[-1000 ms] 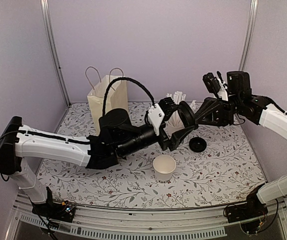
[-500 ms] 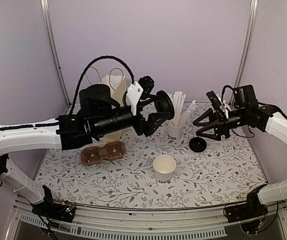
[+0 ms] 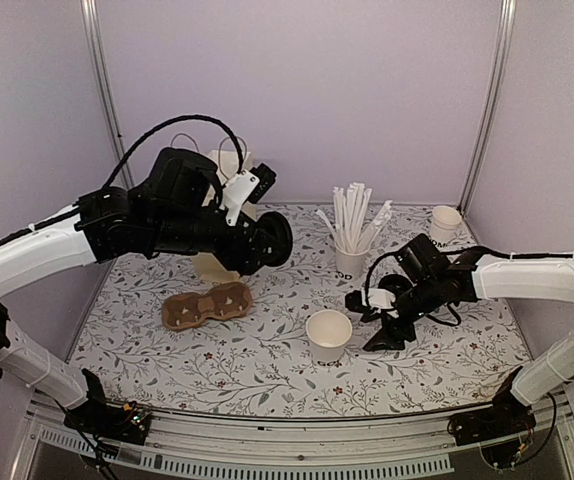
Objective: Pack the takeout coffee
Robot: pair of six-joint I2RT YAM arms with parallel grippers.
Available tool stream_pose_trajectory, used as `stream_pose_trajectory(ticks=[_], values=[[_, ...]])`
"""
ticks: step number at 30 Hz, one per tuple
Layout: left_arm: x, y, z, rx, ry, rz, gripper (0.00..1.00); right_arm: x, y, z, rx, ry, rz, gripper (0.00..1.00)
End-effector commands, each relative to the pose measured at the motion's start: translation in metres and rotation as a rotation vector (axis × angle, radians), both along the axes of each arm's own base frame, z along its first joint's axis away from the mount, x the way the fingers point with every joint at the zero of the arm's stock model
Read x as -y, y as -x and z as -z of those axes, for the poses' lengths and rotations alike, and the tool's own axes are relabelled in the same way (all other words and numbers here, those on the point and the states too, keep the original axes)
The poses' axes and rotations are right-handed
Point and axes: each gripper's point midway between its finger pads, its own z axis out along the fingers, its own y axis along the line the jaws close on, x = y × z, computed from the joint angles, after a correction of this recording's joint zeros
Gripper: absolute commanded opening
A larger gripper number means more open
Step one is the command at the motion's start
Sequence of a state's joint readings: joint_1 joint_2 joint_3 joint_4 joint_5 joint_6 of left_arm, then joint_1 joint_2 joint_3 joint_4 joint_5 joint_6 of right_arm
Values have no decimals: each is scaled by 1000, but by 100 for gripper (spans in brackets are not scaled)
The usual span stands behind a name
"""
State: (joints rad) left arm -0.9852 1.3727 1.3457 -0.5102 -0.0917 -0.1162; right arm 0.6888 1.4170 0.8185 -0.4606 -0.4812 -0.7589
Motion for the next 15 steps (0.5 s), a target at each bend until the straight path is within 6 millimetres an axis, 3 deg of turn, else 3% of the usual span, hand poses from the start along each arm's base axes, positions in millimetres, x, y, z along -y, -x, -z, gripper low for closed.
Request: stream_pose_trajectory(ticks=[1,7,15], values=[[-18,10,8,-103,-84,-13,76,-23,-16,5,79,-7,-24,71],[-39,8,12,-153,-171,-81,75,-59,-1,22,-12,-25,-122,64],[-39,28,23,-240,-201,-2,73,-100,24,36,-68,-10,-228,57]])
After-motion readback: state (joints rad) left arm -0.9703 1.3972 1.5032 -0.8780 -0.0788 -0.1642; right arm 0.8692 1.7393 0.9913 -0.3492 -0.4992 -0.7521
